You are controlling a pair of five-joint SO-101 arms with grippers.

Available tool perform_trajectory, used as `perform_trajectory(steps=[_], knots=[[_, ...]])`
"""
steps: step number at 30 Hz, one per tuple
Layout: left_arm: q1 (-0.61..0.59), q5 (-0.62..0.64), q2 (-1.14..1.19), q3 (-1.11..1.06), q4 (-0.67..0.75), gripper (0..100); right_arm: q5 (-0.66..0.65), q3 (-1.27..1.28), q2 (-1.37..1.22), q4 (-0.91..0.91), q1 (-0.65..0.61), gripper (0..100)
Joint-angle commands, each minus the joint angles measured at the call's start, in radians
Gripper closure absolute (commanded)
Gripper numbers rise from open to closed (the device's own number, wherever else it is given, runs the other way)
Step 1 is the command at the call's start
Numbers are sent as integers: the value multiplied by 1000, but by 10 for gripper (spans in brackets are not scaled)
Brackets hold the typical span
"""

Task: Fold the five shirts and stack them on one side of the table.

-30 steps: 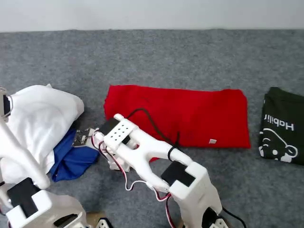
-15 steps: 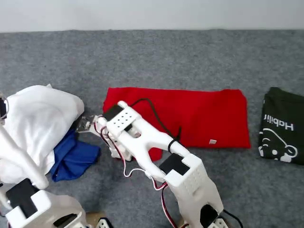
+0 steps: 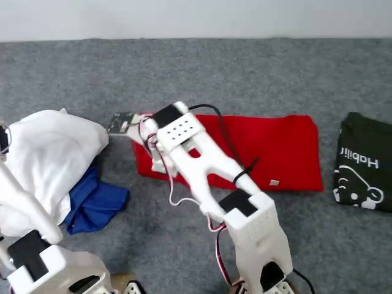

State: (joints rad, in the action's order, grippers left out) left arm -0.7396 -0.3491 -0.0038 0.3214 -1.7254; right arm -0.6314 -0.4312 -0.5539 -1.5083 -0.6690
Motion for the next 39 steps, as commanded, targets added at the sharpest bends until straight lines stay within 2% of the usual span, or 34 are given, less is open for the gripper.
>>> perform_trajectory(steps=[1,5,12,24,27,31,39], knots=[[0,-8,-55,44,0,981,-23,-46,64,48,51,987],[0,-8,-55,44,2,981,-29,-51,12,97,87,978],[0,-8,-55,44,2,981,-21,-52,-65,185,134,820],[2,-8,-54,44,2,981,14,-52,-73,265,179,821],[2,-8,-54,44,2,981,14,-52,-70,289,199,878],[2,-8,-54,44,2,981,14,-92,-25,196,199,994],[5,-8,-54,44,2,981,15,-213,22,-102,134,990]])
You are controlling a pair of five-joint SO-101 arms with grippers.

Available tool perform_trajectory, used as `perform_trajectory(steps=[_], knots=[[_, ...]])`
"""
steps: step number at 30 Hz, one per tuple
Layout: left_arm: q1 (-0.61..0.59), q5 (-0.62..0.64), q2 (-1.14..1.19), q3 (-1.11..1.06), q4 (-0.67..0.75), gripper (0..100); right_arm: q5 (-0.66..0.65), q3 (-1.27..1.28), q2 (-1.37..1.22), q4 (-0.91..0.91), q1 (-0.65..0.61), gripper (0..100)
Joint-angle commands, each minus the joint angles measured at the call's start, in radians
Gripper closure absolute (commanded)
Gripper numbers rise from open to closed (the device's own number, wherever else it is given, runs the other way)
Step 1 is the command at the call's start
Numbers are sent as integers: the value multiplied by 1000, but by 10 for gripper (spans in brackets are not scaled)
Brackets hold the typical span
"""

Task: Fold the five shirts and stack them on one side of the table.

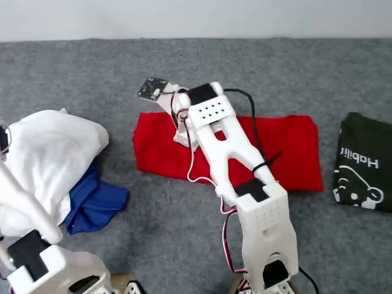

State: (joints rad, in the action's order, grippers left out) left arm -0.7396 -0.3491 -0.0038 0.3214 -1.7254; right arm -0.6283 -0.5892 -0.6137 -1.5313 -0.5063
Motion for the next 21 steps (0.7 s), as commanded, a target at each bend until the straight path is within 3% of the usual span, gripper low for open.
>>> perform_trajectory(steps=[1,7,13,21], knots=[[11,-8,-54,44,2,981,12,-54,82,-102,-35,990],[23,-8,-54,44,2,981,12,-51,-2,-234,1,990],[29,-8,-54,42,2,981,12,-61,-177,-213,93,990],[29,-8,-54,42,2,981,94,-236,-70,-265,110,990]])
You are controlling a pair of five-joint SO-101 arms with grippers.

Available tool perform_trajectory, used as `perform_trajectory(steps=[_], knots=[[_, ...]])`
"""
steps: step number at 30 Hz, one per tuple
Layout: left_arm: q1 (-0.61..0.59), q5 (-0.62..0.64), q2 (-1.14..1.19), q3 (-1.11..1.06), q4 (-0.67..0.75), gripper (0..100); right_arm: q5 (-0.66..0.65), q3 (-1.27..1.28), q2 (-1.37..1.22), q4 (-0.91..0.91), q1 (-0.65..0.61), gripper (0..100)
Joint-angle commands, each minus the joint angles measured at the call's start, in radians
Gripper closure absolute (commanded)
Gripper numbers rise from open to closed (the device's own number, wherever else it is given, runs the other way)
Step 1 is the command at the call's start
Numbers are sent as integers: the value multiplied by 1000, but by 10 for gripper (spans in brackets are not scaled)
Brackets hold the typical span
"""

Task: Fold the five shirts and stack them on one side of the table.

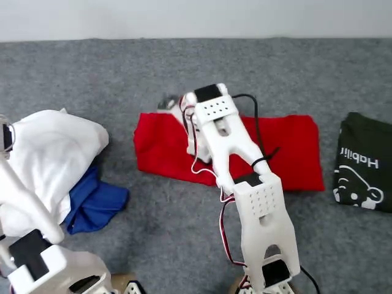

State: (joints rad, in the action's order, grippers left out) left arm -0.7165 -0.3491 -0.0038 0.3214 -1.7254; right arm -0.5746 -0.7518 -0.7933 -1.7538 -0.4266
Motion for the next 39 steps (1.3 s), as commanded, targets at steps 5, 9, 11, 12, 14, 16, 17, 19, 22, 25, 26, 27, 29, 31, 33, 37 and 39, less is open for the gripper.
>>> perform_trajectory(steps=[5,9,11,12,14,16,17,19,22,25,26,27,29,31,33,37,39], knots=[[6,-6,-54,42,-2,981,71,-2,243,-44,110,990],[6,-6,-55,42,-5,981,64,120,312,-42,228,990],[6,-6,-55,42,-6,981,64,158,323,-39,300,990],[6,-6,-55,42,-6,981,64,161,321,-39,335,990],[6,-6,-55,42,-6,981,64,161,318,-25,407,989],[6,-6,-55,42,-6,981,64,163,309,16,464,970],[6,-6,-55,42,-6,981,64,163,300,38,487,949],[6,-6,-55,42,-6,981,68,163,274,64,532,898],[6,-11,-55,42,-6,981,72,163,220,59,584,820],[6,-48,-55,42,-9,981,135,161,168,62,619,766],[6,-54,-55,42,-14,981,157,160,156,68,625,753],[6,-54,-55,41,-15,981,169,158,140,77,627,740],[6,-54,-54,39,-18,981,183,158,116,102,625,727],[6,-54,-49,39,-18,981,203,158,99,137,622,727],[6,-54,-46,39,-18,981,215,158,85,176,622,726],[6,-54,-46,39,-18,981,230,158,44,262,628,727],[6,-54,-46,39,-18,981,256,158,15,295,636,727]])
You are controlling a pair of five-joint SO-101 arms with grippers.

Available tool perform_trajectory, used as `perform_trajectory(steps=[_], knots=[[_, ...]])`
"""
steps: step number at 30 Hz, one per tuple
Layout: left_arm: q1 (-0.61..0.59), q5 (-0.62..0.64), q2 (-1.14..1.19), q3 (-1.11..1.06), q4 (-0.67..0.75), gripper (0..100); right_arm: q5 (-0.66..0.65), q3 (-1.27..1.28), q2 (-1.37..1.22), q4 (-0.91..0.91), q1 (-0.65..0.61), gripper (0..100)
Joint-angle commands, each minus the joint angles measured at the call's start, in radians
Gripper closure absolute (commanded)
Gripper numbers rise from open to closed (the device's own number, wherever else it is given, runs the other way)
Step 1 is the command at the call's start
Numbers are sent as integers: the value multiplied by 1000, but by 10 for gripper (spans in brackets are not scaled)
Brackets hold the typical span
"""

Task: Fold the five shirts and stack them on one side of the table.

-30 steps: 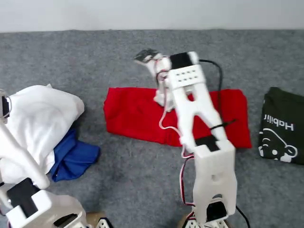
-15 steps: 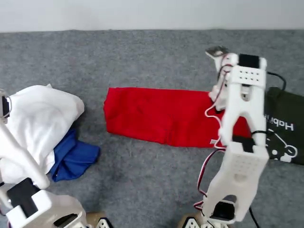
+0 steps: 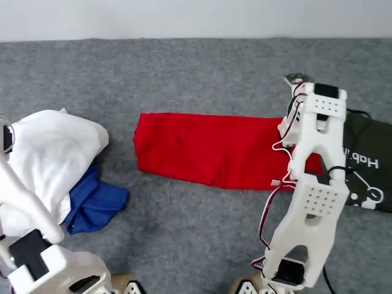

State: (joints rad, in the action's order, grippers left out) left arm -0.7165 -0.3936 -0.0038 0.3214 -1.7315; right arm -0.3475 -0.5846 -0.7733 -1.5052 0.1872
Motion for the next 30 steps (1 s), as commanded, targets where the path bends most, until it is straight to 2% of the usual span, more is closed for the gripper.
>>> perform_trajectory(steps=[1,5,7,11,12,14,22,30], knots=[[6,-9,-46,39,-12,981,38,-9,-22,59,24,727],[6,-11,-46,39,-14,981,77,-9,-74,65,24,730],[6,-11,-46,39,-14,981,80,-9,-71,54,22,763],[6,-11,-49,39,-14,981,58,-9,-70,50,22,973],[6,-11,-51,39,-14,981,38,-9,-70,50,24,998],[6,-11,-52,39,-14,981,9,-9,-64,30,25,974],[6,-11,-54,39,-14,981,-55,-92,53,-96,12,989],[6,-11,-52,38,-12,981,-112,-112,229,-243,-133,989]])
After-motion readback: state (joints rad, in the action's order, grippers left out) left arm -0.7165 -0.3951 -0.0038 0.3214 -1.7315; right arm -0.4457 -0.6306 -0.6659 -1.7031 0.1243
